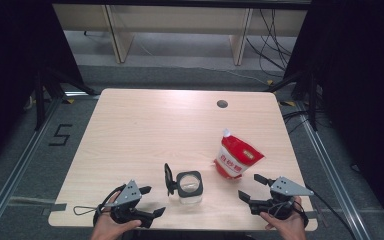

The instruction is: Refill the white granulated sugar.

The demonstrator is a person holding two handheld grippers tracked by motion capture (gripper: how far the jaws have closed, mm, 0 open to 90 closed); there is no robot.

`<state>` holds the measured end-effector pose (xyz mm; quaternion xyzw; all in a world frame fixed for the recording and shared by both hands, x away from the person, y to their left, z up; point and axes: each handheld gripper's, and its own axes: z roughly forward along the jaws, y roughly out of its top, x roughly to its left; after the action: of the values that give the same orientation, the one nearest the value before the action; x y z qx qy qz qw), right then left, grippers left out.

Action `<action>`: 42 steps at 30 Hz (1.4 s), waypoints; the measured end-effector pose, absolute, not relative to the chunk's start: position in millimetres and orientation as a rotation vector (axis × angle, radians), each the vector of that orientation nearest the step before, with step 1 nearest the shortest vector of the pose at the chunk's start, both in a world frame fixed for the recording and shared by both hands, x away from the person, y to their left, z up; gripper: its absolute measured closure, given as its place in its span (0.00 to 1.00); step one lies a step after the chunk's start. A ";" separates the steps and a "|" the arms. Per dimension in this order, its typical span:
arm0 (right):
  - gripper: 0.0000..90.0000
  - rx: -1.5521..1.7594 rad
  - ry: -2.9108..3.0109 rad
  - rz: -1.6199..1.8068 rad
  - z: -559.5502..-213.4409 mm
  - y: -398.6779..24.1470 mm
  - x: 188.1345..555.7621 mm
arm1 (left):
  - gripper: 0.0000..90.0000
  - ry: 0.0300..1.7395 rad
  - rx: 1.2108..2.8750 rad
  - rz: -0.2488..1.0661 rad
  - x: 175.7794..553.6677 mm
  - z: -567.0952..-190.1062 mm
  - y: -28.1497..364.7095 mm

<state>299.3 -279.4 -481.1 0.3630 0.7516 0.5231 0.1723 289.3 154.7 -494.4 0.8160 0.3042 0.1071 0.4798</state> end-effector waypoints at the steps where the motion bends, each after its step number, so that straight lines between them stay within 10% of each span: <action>1: 0.19 1.019 2.150 1.478 -481.2 -281.0 300.9 | 0.18 0.736 1.976 0.255 290.0 -495.5 153.9; 42: 0.20 0.901 2.096 1.434 -499.6 -270.6 359.0 | 0.19 0.746 2.003 0.240 288.8 -500.2 151.1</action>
<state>359.0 -270.6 -499.6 0.3259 0.7585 0.5190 0.2215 288.8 151.1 -500.2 0.8193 0.3052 0.0983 0.4753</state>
